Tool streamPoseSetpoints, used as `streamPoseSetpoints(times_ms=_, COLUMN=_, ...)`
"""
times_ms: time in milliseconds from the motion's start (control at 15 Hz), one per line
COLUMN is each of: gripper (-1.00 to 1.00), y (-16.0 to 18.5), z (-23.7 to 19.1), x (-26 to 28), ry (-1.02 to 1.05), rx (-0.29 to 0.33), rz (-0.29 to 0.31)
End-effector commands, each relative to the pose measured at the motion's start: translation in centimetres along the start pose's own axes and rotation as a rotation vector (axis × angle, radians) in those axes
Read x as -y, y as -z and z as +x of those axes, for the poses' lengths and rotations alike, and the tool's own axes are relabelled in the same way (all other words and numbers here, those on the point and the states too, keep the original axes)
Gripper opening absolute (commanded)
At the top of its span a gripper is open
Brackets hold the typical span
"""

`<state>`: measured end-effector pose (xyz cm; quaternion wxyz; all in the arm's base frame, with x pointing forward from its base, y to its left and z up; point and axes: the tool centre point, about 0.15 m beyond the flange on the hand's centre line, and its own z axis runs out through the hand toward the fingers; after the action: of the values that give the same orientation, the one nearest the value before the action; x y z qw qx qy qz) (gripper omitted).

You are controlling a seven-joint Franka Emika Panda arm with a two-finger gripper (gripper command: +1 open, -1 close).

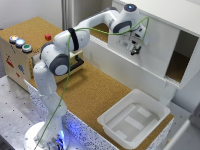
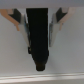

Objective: Push the door to the left side

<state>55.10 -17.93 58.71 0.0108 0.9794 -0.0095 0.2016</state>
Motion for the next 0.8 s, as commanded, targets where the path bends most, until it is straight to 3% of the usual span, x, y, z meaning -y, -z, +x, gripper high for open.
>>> streamPoseSetpoints(times_ms=0, gripper=1.00, y=-1.9, z=4.5, x=6.7, ry=-0.043, rx=-0.028, rz=-0.289)
streamPoseSetpoints(times_ms=67, gripper=1.00, y=0.1, z=0.0, x=0.2, ry=0.000, rx=-0.001, rz=0.002)
streamPoseSetpoints(times_ms=400, gripper=1.00, y=2.7, z=-3.0, x=-0.1, ry=-0.007, rx=-0.029, rz=-0.002)
streamPoseSetpoints(times_ms=733, gripper=1.00, y=2.3, z=-6.1, x=0.6, ry=-0.009, rx=0.035, rz=0.028)
